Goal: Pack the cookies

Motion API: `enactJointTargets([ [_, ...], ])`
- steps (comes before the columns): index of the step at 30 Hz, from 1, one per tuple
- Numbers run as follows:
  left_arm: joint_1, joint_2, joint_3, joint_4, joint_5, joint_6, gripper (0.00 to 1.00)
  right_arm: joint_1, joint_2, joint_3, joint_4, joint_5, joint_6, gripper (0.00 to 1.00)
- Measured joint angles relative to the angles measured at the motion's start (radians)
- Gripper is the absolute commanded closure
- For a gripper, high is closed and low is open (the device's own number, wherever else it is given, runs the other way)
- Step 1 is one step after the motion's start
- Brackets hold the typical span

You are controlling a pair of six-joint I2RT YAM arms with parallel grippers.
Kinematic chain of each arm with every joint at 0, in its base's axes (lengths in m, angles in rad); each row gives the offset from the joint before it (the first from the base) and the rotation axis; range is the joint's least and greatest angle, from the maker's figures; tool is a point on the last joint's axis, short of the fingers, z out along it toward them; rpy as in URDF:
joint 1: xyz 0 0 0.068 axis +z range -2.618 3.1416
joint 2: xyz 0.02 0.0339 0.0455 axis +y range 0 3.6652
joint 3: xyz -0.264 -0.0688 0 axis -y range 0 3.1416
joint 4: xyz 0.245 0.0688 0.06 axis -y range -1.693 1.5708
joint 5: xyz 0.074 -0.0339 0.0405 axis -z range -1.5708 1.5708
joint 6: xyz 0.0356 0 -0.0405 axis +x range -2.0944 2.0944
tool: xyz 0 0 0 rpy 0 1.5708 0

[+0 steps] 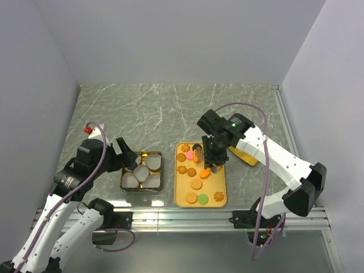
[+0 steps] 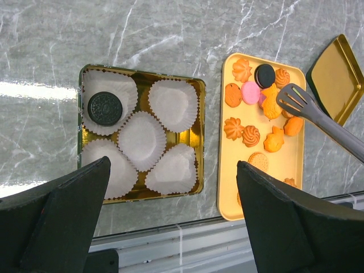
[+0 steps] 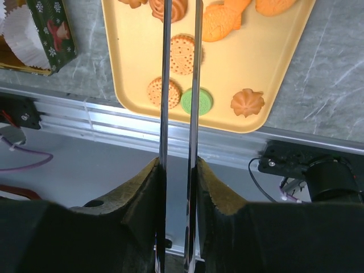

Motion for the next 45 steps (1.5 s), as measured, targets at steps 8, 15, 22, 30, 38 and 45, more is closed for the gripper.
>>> enactJointTargets([
  [8, 0.0, 0.0, 0.0, 0.0, 0.0, 0.0, 0.01, 0.008, 0.052, 0.068, -0.024, -0.008, -0.001, 0.82],
  [15, 0.0, 0.0, 0.0, 0.0, 0.0, 0.0, 0.01, 0.025, 0.082, 0.149, -0.029, -0.02, 0.0, 0.82],
  [22, 0.0, 0.0, 0.0, 0.0, 0.0, 0.001, 0.01, 0.048, 0.119, 0.237, -0.037, -0.029, 0.002, 0.83],
  [30, 0.0, 0.0, 0.0, 0.0, 0.001, 0.001, 0.01, 0.103, 0.177, 0.349, -0.039, -0.054, 0.005, 0.83],
  [38, 0.0, 0.0, 0.0, 0.0, 0.0, 0.001, 0.01, 0.18, 0.295, 0.474, -0.038, -0.081, 0.003, 0.83],
  [45, 0.0, -0.009, 0.0, 0.0, 0.0, 0.0, 0.01, 0.231, 0.389, 0.543, -0.038, -0.092, -0.006, 0.83],
])
